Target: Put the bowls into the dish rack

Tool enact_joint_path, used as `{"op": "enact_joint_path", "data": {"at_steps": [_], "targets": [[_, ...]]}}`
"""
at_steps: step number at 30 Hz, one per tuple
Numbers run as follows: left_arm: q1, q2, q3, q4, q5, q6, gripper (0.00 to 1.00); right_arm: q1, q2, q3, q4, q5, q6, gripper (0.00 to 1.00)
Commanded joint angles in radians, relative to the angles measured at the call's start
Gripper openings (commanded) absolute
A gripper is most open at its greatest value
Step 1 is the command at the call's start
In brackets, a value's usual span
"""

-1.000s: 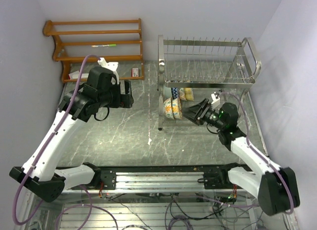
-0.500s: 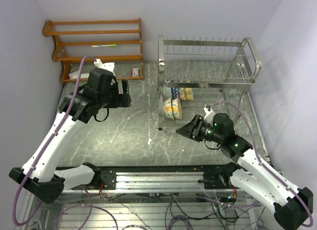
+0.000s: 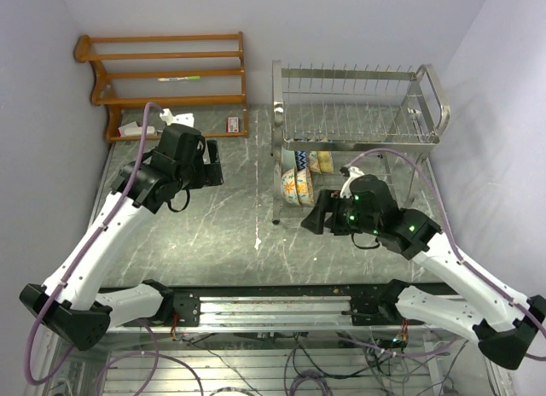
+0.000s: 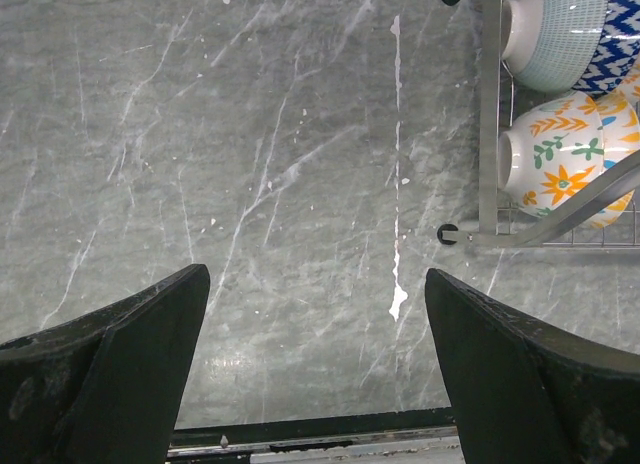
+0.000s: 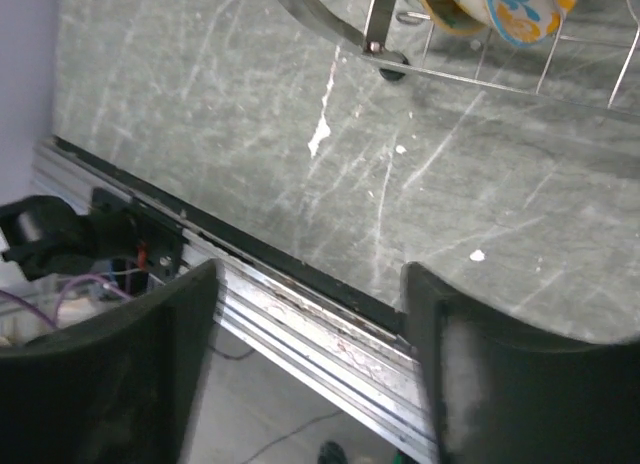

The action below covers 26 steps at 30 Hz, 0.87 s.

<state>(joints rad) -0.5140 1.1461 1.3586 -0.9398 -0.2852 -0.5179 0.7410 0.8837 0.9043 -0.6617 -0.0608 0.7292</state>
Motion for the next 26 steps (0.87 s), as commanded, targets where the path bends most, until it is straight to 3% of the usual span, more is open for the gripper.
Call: {"op": "enact_joint_path", "data": {"at_steps": [1,2,3,15,26], "targets": [[0.003,-0.017,-0.031,0.066,-0.013,-0.026,1.0,0.088,0.047,0.064,-0.107,0.113,-0.039,0.92],[0.004,-0.021,-0.038,0.075,-0.014,-0.029,1.0,0.118,0.059,0.074,-0.11,0.136,-0.038,0.99],[0.003,-0.023,-0.046,0.085,-0.015,-0.032,1.0,0.147,0.073,0.087,-0.115,0.162,-0.037,1.0],[0.004,0.026,0.001,0.095,-0.053,-0.045,0.99,0.364,0.136,0.118,-0.074,0.267,-0.065,1.0],[0.004,0.034,-0.009,0.117,-0.058,-0.065,0.99,0.373,0.17,0.132,-0.096,0.315,-0.093,1.0]]}}
